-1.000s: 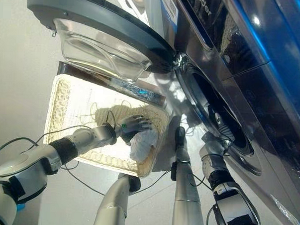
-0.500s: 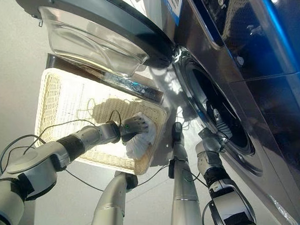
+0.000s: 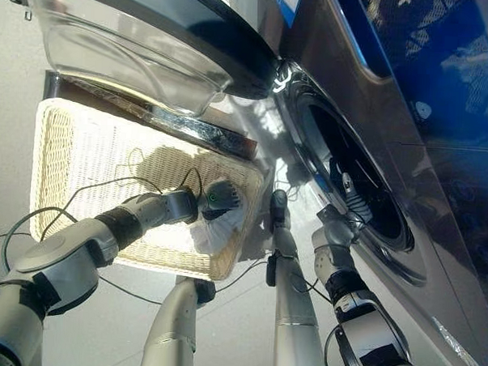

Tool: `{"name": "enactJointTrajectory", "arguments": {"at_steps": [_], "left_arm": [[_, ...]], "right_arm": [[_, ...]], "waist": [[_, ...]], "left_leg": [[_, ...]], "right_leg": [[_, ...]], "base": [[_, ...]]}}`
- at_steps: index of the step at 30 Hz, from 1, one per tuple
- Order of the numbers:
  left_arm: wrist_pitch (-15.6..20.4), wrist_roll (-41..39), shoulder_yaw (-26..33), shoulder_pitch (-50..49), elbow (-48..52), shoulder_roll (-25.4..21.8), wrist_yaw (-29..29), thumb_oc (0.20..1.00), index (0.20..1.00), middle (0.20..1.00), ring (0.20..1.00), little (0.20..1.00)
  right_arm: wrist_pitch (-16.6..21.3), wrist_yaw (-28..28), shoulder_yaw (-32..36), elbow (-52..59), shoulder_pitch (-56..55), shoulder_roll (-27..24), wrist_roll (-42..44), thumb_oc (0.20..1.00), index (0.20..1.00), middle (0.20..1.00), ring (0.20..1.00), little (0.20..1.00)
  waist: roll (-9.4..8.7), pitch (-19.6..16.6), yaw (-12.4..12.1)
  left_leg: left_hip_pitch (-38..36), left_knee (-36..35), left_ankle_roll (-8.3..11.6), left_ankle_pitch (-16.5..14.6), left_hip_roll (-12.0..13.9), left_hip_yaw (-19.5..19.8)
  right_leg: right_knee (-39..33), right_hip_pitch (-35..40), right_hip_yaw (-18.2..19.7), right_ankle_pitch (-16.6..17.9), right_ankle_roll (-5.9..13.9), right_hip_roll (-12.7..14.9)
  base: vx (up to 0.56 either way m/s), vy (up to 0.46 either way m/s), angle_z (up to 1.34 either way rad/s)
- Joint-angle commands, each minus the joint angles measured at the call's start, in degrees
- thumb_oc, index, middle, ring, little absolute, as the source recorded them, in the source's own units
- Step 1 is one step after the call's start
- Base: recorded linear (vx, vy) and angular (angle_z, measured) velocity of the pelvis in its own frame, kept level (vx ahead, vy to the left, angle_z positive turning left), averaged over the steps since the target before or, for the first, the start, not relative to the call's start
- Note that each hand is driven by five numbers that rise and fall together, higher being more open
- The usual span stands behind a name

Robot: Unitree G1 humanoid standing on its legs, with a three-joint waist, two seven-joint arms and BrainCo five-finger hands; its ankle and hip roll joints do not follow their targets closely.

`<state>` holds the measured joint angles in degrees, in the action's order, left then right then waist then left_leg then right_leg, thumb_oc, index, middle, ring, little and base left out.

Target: Put the clothes into the washing machine.

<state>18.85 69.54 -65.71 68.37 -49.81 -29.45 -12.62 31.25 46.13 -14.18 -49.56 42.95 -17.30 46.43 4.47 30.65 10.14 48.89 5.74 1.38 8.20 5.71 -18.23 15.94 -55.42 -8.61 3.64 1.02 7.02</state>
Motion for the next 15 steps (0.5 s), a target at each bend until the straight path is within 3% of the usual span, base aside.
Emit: {"name": "enactJointTrajectory", "arguments": {"at_steps": [1,2,4,8,15], "left_arm": [[-1.2,3.8,0.7,-1.8,-2.9,1.8,2.1,1.000,1.000,1.000,1.000,1.000],[-1.5,4.1,0.6,-1.8,-3.0,1.8,2.1,1.000,1.000,1.000,1.000,1.000],[-5.5,7.2,0.7,-2.5,-5.5,2.1,2.6,1.000,1.000,1.000,1.000,1.000],[-8.4,8.9,0.7,-3.1,-8.3,2.5,3.4,1.000,1.000,1.000,1.000,1.000],[-10.0,10.5,0.5,-4.1,-12.5,3.0,6.6,1.000,1.000,1.000,1.000,1.000]], "right_arm": [[2.2,-1.4,1.0,0.4,0.5,0.9,3.2,1.000,1.000,1.000,1.000,1.000],[2.3,-1.4,1.0,0.4,0.5,0.9,3.2,1.000,1.000,1.000,1.000,1.000],[3.3,-2.1,1.1,0.3,0.3,1.3,3.4,1.000,1.000,1.000,1.000,1.000],[3.9,-2.8,1.2,0.5,0.1,1.5,4.1,1.000,1.000,1.000,1.000,1.000],[5.3,-3.6,1.5,-0.1,0.1,1.8,4.8,1.000,1.000,1.000,1.000,1.000]], "waist": [[-0.85,-0.9,-1.7],[-0.84,-0.9,-1.7],[-0.82,-0.9,-1.7],[-0.86,-0.9,-1.8],[-1.01,-0.9,-2.0]], "left_leg": [[1.8,0.4,5.26,-0.9,-1.3,-3.0],[1.9,0.4,5.27,-0.9,-1.3,-2.9],[2.5,0.1,5.27,-0.7,-1.4,-2.7],[3.3,-0.1,5.32,-0.5,-1.4,-2.5],[4.1,-0.2,5.21,-0.5,-1.5,-1.7]], "right_leg": [[-0.1,-0.4,-1.0,2.6,8.31,-1.5],[-0.1,-0.4,-1.0,2.6,8.32,-1.4],[-0.4,-0.9,-1.0,2.8,8.41,-1.5],[-0.7,-1.5,-0.9,3.1,8.52,-1.3],[-0.8,-2.1,-1.0,3.3,8.61,-1.1]], "base": [[0.00,0.000,0.00],[0.00,0.000,0.00],[0.00,0.000,0.00],[0.00,0.000,0.00],[0.00,-0.004,0.00]]}}
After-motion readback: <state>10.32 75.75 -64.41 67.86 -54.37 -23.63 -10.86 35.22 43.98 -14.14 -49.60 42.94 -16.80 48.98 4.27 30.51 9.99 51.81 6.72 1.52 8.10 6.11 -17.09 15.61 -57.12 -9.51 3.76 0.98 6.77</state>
